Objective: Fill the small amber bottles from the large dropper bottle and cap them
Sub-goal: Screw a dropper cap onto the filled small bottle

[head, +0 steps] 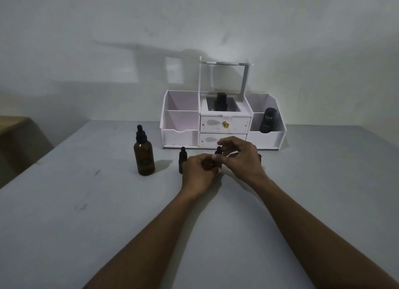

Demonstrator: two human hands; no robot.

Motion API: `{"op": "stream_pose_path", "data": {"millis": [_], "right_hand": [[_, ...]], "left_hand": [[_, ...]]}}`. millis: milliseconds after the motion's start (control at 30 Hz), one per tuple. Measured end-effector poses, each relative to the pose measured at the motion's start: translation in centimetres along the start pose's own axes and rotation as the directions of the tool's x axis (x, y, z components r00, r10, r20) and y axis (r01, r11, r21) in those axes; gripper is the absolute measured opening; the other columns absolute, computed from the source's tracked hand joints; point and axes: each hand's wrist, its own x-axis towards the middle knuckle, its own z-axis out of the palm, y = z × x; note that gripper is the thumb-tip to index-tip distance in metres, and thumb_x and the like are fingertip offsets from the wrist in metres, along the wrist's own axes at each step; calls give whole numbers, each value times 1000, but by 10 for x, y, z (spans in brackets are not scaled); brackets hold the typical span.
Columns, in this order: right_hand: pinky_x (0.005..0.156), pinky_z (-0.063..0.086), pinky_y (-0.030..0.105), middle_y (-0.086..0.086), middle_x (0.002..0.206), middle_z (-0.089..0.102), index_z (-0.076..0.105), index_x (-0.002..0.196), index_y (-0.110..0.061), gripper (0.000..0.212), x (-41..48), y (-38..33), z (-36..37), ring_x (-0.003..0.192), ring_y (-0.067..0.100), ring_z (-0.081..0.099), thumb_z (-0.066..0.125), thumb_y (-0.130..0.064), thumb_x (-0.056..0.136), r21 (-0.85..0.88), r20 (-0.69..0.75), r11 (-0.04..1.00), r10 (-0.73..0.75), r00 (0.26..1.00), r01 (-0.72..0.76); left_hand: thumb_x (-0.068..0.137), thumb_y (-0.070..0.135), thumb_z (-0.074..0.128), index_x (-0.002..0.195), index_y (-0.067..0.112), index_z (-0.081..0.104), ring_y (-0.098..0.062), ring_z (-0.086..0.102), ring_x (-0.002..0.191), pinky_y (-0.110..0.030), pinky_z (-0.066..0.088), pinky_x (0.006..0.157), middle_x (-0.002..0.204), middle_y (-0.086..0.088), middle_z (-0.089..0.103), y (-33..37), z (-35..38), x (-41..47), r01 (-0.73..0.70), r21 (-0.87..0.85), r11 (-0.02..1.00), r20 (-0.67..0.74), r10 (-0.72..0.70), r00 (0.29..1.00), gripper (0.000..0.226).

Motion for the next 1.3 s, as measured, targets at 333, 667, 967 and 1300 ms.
{"op": "stream_pose_path", "data": {"millis": [333, 667, 967, 1300], "right_hand": [[68, 52, 7, -12, 89, 71, 73, 101, -24, 31, 0, 1, 3, 81, 3, 68, 86, -26, 74, -15, -25, 1000, -12, 1000, 12], [69, 52, 7, -10, 88, 71, 73, 98, -22, 28, -4, -1, 2, 80, 3, 66, 86, -28, 74, 9, -42, 1000, 15, 999, -14], [81, 59, 24, -4, 90, 76, 77, 97, -16, 21, -3, -2, -1, 86, 8, 72, 83, -15, 78, 94, -28, 993, 77, 997, -74], [73, 57, 15, -9, 85, 74, 76, 91, -20, 21, -3, -2, 0, 79, 5, 71, 87, -20, 73, 95, -30, 992, 88, 996, -85]], "left_hand": [[81, 10, 76, 110, 20, 73, -5, 68, 90, -25, 53, 93, 104, 3, 75, 0, -1, -2, -4, 7, 1000, -8, 4, 1000, 31], [81, 9, 76, 109, 19, 73, -8, 69, 93, -29, 53, 94, 104, 3, 75, 3, -2, -4, 4, -5, 1000, 6, -4, 1000, 30], [82, 10, 76, 113, 17, 72, -9, 68, 95, -27, 53, 93, 108, 2, 74, 3, -3, -5, 2, -19, 1000, 13, -2, 1000, 33], [82, 11, 76, 113, 18, 73, -10, 69, 95, -29, 53, 94, 107, 1, 74, 4, -3, -6, 1, -2, 1000, 9, -1, 1000, 32]]}}
